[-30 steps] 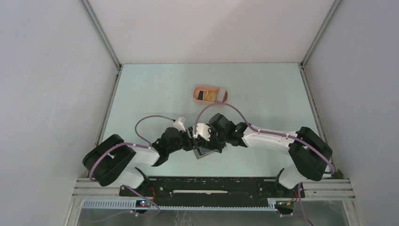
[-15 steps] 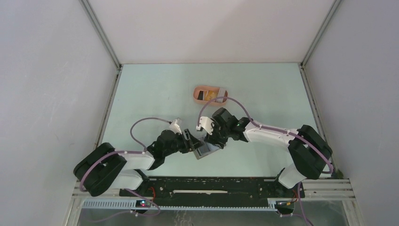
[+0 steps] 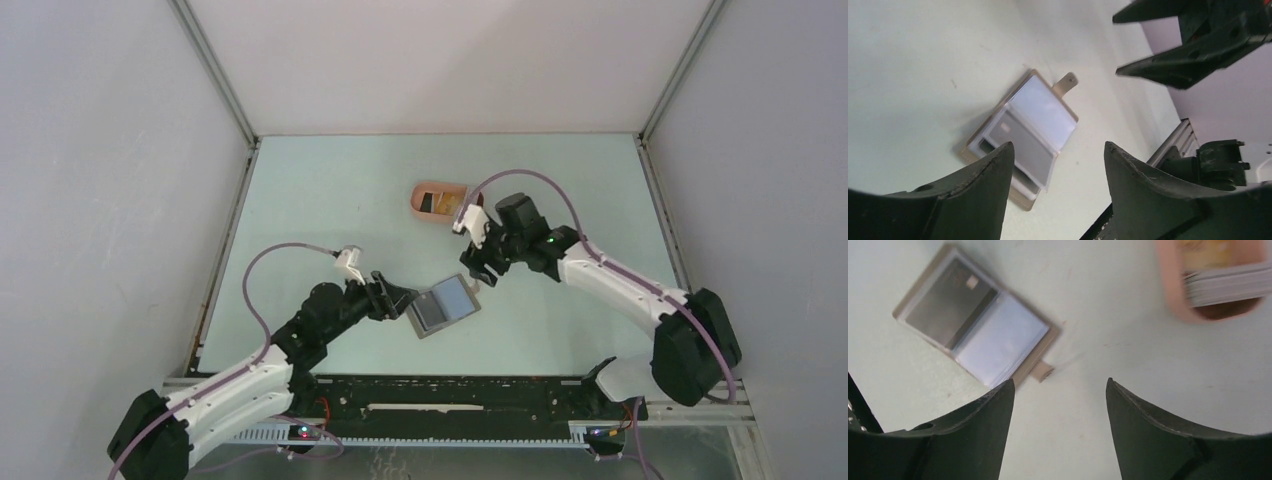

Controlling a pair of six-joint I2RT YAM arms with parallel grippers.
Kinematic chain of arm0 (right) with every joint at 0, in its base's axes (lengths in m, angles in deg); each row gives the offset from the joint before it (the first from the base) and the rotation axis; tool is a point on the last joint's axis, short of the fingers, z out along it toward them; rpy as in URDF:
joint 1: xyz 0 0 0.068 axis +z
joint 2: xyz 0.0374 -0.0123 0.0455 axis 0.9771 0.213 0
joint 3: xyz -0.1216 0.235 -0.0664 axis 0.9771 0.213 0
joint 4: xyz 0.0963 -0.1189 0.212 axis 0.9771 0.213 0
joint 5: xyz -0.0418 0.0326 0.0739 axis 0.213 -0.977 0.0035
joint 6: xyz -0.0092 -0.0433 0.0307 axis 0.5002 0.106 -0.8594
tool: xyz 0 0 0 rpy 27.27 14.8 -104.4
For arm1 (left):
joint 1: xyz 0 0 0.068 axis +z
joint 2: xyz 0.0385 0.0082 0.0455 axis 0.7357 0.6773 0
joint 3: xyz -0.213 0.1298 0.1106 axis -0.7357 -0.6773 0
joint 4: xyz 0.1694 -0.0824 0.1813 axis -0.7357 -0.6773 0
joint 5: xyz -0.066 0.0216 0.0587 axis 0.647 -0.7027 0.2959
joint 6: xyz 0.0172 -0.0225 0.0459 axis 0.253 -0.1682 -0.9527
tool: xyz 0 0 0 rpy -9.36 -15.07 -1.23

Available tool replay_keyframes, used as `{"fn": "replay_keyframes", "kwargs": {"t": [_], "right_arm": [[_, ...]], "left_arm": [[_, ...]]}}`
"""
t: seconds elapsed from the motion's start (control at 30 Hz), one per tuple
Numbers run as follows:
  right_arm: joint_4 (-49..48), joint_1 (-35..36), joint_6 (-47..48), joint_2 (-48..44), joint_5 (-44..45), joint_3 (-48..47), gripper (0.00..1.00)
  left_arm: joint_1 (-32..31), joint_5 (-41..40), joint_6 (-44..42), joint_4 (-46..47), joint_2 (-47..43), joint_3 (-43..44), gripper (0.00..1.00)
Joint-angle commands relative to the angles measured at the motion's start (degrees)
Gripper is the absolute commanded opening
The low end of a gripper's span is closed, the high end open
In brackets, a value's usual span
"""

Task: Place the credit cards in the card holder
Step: Turn over the card slot in the card holder, then pick up the credit card from the storage box.

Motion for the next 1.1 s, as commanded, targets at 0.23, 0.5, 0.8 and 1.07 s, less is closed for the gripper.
{"fn": "replay_keyframes", "kwargs": {"t": [0.23,0.5,0.8,1.07], "right_arm": [[16.0,-13.8,-15.0,12.9,-28.2,-32.8,0.89],[15.4,-15.9,-27.9,28.5,-17.9,-46.6,0.70],[13.0,-19.4,-37.5,36.5,-13.9,-50.6,0.73],[14.2,-19.5,-41.9,41.7,-9.2,-55.3,0.71]], "left_arm": [[0.2,13.5,-1.6,17.0,14.4,5.0,0.57],[-0.7,13.4,-0.8,22.9,29.4,5.6,0.48],[-0.6,8.4,-0.4,23.2,42.4,4.8,0.46],[-0.7,7.4,-0.7,24.0,35.6,2.3,0.49]]}}
